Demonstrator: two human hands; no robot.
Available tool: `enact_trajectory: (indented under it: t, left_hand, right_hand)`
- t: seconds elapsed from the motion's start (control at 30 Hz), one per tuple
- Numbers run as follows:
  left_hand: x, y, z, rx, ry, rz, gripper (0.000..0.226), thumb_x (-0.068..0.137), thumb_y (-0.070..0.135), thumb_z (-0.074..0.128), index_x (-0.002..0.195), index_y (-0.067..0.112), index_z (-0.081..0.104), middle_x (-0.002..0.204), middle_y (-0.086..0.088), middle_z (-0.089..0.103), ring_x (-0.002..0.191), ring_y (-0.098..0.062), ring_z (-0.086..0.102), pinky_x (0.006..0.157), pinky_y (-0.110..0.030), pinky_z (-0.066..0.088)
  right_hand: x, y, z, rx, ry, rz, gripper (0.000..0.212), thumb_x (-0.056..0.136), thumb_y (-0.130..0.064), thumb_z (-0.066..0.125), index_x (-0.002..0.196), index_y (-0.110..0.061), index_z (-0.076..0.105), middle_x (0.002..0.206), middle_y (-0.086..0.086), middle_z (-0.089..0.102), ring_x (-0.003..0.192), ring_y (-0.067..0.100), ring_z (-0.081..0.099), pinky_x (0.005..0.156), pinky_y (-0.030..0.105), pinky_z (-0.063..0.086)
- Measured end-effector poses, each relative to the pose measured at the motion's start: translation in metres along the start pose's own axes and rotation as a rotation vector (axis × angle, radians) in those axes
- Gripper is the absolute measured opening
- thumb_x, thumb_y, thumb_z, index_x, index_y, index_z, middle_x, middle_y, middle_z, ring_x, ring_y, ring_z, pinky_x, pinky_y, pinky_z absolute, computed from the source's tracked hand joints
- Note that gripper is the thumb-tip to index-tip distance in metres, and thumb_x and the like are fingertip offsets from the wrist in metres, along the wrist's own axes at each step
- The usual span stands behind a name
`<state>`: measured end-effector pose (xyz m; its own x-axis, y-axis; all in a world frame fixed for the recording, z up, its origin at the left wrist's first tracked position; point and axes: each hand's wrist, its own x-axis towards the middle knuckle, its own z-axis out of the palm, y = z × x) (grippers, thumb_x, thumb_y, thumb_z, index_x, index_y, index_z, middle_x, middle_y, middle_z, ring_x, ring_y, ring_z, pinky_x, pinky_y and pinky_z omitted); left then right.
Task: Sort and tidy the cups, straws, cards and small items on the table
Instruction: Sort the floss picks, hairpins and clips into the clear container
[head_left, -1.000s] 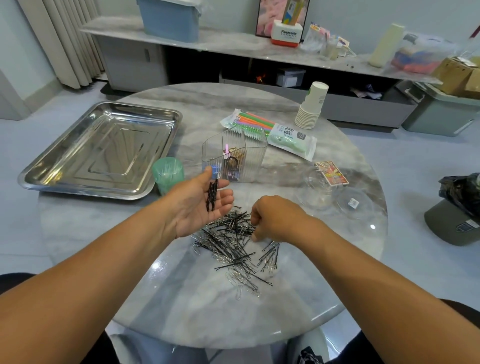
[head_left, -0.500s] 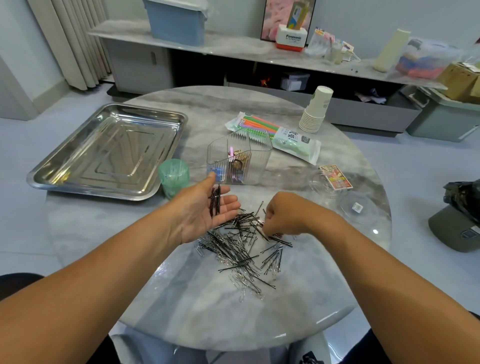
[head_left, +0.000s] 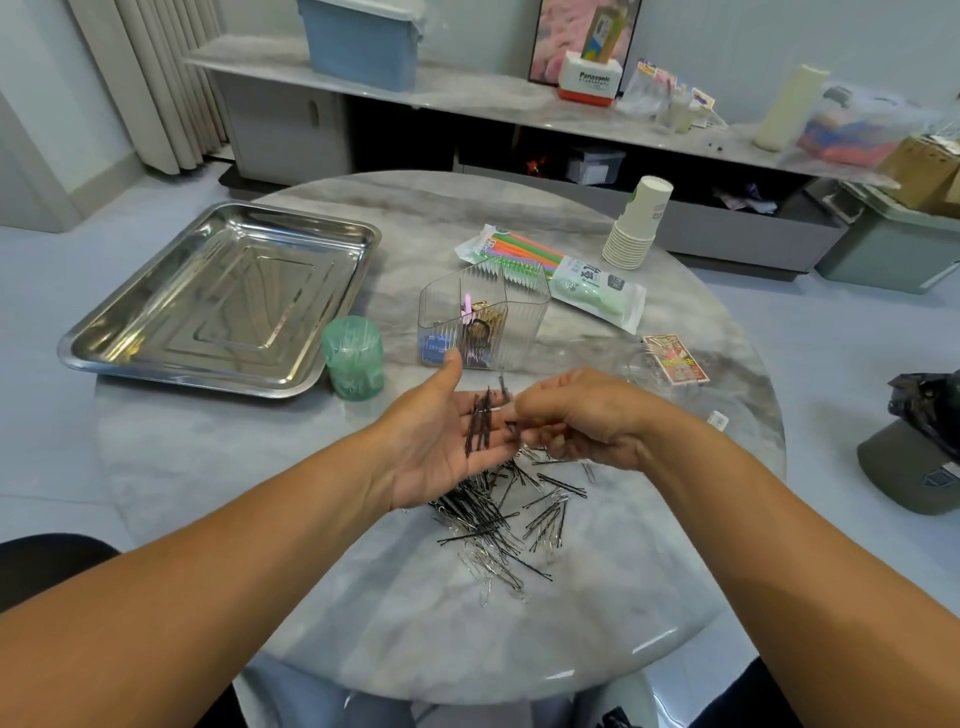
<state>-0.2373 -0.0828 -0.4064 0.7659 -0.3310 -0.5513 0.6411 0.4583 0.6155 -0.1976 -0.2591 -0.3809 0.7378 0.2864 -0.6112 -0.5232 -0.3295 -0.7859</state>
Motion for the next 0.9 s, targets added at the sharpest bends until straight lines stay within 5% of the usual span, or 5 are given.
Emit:
enact_trajectory:
  t: [0.3, 0.4, 0.53, 0.7, 0.9]
  left_hand:
    - [0.000, 0.005, -0.004, -0.168, 0.025, 0.020, 0.083, 0.100, 0.067, 0.029, 0.125, -0.005, 0.060, 0.118, -0.027, 0.070, 0.108, -0.036, 0.071, 0.077, -0.038, 0.064]
    - [0.001, 0.005, -0.007, -0.173, 0.043, 0.028, 0.081, 0.100, 0.067, 0.032, 0.122, -0.005, 0.062, 0.110, -0.025, 0.072, 0.099, -0.035, 0.074, 0.072, -0.038, 0.064]
    - [0.001, 0.009, -0.011, -0.135, 0.090, 0.014, 0.067, 0.102, 0.060, 0.038, 0.119, 0.000, 0.063, 0.082, -0.013, 0.069, 0.066, -0.018, 0.065, 0.053, -0.025, 0.056]
    - [0.002, 0.013, -0.012, -0.121, 0.159, 0.001, 0.053, 0.103, 0.056, 0.040, 0.109, 0.007, 0.061, 0.067, -0.002, 0.052, 0.053, -0.008, 0.044, 0.035, -0.016, 0.034]
    - [-0.001, 0.010, -0.009, -0.182, 0.148, 0.040, 0.058, 0.105, 0.049, 0.043, 0.121, -0.005, 0.057, 0.093, -0.019, 0.064, 0.077, -0.026, 0.069, 0.061, -0.034, 0.064]
  right_hand:
    - [-0.004, -0.010, -0.010, -0.054, 0.106, -0.158, 0.013, 0.095, -0.012, 0.070, 0.099, 0.000, 0.072, 0.087, 0.013, 0.076, 0.062, 0.012, 0.070, 0.052, 0.020, 0.056]
    - [-0.004, -0.004, -0.023, -0.453, 0.254, -0.126, 0.007, 0.086, -0.007, 0.078, 0.090, -0.003, 0.074, 0.080, 0.010, 0.075, 0.063, 0.014, 0.069, 0.053, 0.022, 0.055]
    - [-0.003, 0.011, -0.021, -0.912, 0.152, 0.097, 0.014, 0.080, -0.006, 0.084, 0.090, -0.001, 0.075, 0.084, 0.011, 0.076, 0.075, 0.024, 0.075, 0.070, 0.035, 0.064]
    - [0.003, 0.023, -0.009, -1.249, 0.148, 0.048, 0.013, 0.076, -0.009, 0.081, 0.082, -0.001, 0.073, 0.076, 0.011, 0.075, 0.073, 0.026, 0.075, 0.074, 0.038, 0.064]
    - [0.008, 0.027, -0.001, -1.327, 0.161, -0.024, 0.010, 0.075, -0.005, 0.065, 0.067, -0.008, 0.059, 0.063, 0.007, 0.067, 0.052, 0.021, 0.062, 0.057, 0.033, 0.060]
